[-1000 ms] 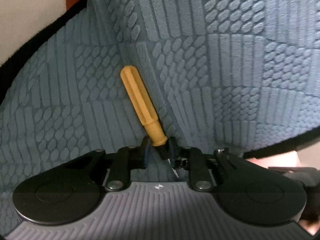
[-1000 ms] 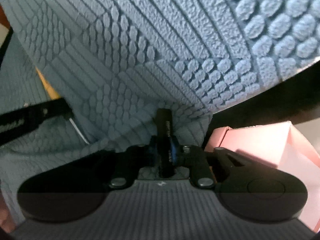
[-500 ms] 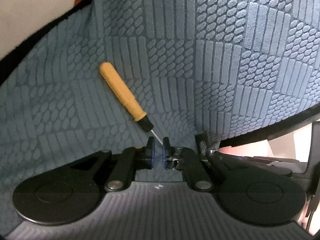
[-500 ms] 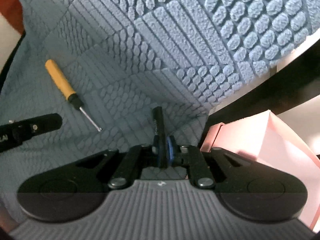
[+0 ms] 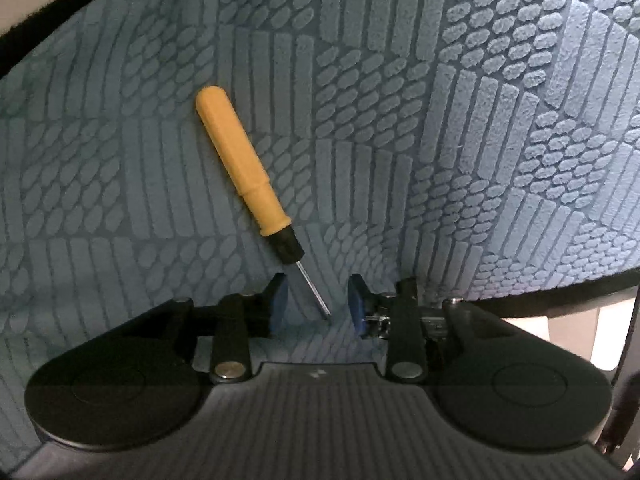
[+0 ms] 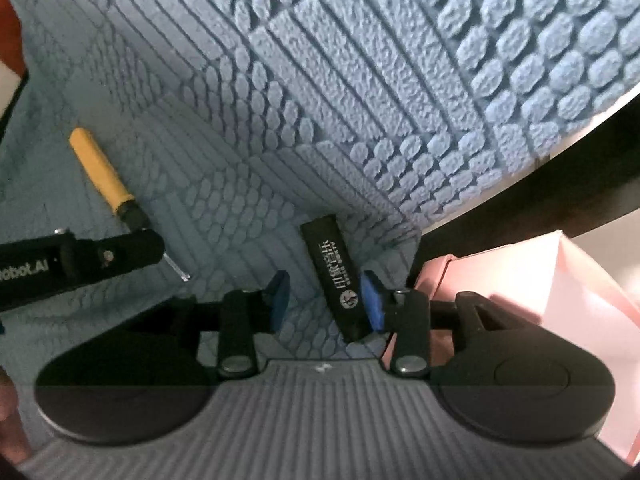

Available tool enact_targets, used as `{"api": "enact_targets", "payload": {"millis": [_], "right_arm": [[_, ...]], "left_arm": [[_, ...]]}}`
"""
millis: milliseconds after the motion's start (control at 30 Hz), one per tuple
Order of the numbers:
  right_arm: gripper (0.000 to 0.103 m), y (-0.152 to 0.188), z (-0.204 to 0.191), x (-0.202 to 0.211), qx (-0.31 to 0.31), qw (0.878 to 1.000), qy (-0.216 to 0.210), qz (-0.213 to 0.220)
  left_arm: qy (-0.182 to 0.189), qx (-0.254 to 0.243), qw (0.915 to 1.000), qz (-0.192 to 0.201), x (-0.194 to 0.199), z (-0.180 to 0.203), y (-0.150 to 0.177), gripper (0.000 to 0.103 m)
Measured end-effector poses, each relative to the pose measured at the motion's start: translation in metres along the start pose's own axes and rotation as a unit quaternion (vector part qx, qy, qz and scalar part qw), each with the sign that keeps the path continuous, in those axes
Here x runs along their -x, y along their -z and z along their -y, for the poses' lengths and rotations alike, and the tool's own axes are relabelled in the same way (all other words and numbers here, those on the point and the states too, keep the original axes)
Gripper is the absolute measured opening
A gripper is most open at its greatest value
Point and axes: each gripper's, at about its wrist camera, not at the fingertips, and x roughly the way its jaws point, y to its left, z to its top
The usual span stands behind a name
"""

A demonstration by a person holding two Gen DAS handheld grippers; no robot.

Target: Organize rigid objects

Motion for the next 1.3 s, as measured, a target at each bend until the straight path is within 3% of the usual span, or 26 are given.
{"api": "enact_targets", "payload": {"millis": [267,400,467,500,567,667,1067,1300], "right_arm": [[0.040,-0.002,0.000,-0.019,-0.050,0.999,0.009,-0.013],[0.043,0.000,0.001,-0.024,-0.078,0.997,0.019,-0.002],[0.041,0.004,0.004,-0.023,-0.100,0.995,0.015,0.006],[0.040,0.006,0.005,-0.022,-0.107,0.994,0.012,0.010],[0.026,0.012,0.008,-0.021,-0.107,0.994,0.018,0.017],[0.014,0.020,0.010,-0.020,-0.113,0.993,-0.001,0.026],[0.012,0.049,0.009,0.042,-0.139,0.988,-0.017,0.060],[0.012,0.065,-0.007,0.079,-0.131,0.987,-0.070,0.065]], "left_arm": [[-0.032,0.027,0.9990,0.014,-0.021,0.004,-0.007,0.031],[-0.040,0.040,0.9983,0.011,-0.025,0.000,-0.012,0.008],[-0.035,0.018,0.9992,0.012,-0.028,0.000,-0.015,0.001],[-0.033,0.016,0.9992,0.013,-0.029,-0.001,-0.016,0.001],[-0.026,0.023,0.9993,0.009,-0.025,-0.007,-0.018,0.001],[-0.016,0.020,0.9996,0.012,-0.016,-0.014,-0.023,0.000],[0.053,-0.036,0.9980,-0.002,0.049,-0.031,-0.021,0.000],[0.073,-0.069,0.9946,-0.023,0.067,-0.041,-0.030,0.002]]}}
